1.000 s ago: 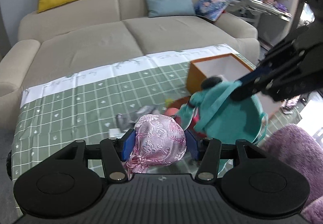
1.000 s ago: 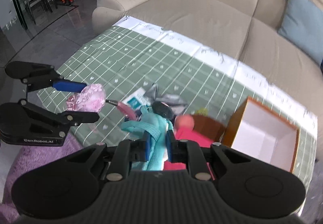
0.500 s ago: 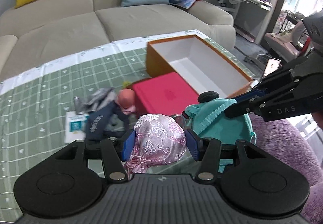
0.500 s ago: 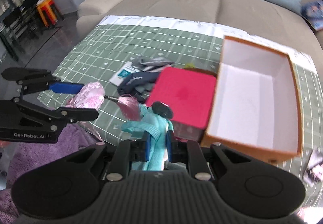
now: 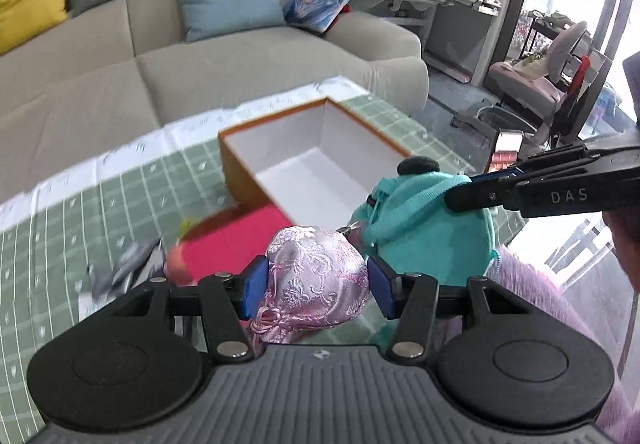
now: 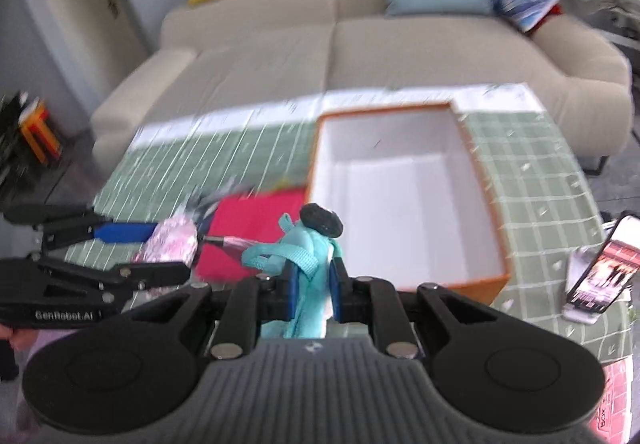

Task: Organize soft objects
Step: 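Lower both held items into the orange shoebox and open both grippers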

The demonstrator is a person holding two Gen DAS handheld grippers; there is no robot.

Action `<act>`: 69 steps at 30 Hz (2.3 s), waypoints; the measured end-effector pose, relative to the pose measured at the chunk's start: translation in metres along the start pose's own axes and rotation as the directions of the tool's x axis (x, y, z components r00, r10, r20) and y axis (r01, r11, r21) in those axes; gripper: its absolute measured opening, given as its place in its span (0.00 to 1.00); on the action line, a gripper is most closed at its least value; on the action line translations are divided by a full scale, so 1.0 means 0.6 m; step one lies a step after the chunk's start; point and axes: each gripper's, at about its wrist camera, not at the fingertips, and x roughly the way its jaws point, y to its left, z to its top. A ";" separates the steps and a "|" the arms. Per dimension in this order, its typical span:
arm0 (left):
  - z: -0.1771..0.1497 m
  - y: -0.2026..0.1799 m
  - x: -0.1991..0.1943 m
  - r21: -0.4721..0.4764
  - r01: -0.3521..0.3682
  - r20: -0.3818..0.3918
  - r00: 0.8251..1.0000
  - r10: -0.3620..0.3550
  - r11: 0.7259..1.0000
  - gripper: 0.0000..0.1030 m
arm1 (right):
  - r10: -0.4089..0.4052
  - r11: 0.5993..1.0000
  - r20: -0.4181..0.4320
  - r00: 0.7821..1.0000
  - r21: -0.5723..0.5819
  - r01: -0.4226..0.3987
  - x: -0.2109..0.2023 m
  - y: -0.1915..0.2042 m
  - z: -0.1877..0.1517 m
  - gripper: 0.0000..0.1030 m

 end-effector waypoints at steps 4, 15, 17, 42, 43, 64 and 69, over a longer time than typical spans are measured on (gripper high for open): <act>0.049 -0.019 0.028 0.023 -0.011 0.019 1.000 0.010 1.000 0.60 | -0.032 0.998 0.080 0.996 0.054 0.027 -0.005 -0.027 0.020 0.14; 0.133 -0.087 0.160 0.209 -0.039 -0.047 0.998 0.050 0.977 0.60 | -0.242 0.970 0.103 0.965 0.025 0.240 0.089 -0.094 0.053 0.14; 0.142 -0.091 0.185 0.212 -0.028 -0.066 0.997 0.043 0.977 0.60 | -0.250 0.968 0.076 0.965 0.028 0.249 0.109 -0.110 0.054 0.14; 0.103 -0.058 0.382 0.383 0.108 -0.414 0.908 0.066 0.917 0.60 | -0.125 0.989 -0.209 0.970 -0.103 0.106 0.257 -0.163 0.031 0.14; 0.103 -0.058 0.384 0.387 0.116 -0.421 0.905 0.063 0.915 0.60 | -0.136 0.987 -0.218 0.966 -0.116 0.113 0.264 -0.161 0.030 0.14; 0.099 -0.085 0.307 0.469 0.061 -0.266 0.961 0.075 0.881 0.73 | -0.248 0.954 -0.132 0.960 -0.203 0.219 0.212 -0.112 0.022 0.47; 0.089 -0.084 0.243 0.430 0.017 -0.160 0.985 0.058 0.903 0.73 | -0.225 0.964 -0.100 0.969 -0.166 0.207 0.168 -0.085 0.007 0.47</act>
